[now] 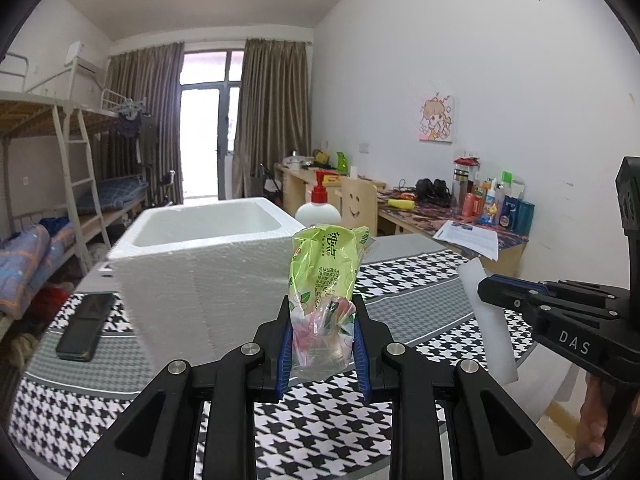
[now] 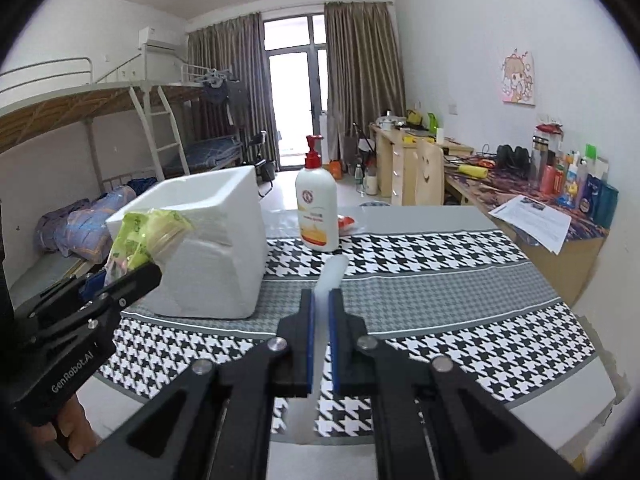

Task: Organize soft objects
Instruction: 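Carry the green packet and white stick over the foam box with both tools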

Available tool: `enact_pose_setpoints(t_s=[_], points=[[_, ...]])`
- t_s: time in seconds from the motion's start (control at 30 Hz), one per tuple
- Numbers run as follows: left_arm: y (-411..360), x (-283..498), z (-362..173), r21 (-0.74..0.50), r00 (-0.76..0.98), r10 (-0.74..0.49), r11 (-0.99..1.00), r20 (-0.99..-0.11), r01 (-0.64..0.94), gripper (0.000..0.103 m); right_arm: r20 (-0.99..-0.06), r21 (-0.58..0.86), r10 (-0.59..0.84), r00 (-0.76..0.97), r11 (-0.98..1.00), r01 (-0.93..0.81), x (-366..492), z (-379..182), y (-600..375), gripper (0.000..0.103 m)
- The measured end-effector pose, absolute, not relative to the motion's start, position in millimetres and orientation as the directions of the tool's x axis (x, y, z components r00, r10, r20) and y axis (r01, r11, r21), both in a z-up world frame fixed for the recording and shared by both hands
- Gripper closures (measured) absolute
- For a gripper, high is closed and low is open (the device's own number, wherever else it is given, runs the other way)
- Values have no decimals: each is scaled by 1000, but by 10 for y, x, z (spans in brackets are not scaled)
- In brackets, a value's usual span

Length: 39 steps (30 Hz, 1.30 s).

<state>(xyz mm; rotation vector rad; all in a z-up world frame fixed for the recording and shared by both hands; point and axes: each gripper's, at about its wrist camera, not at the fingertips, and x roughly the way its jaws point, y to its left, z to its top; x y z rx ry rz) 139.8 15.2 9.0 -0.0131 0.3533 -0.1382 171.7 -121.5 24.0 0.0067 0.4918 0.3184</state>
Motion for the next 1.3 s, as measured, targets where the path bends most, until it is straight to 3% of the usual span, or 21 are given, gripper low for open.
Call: enact_pose_setpoints(t_s=[0.53,1.3], points=[[300,958,230,24,954,-15,999,-300,23,76,-398,74,399,826,912,-405,1431,365,-1035,94],[721,721,250,25,948,124,992,-294,-122,76,-390,53,518,761,838,-543,1341,377,-503,94]])
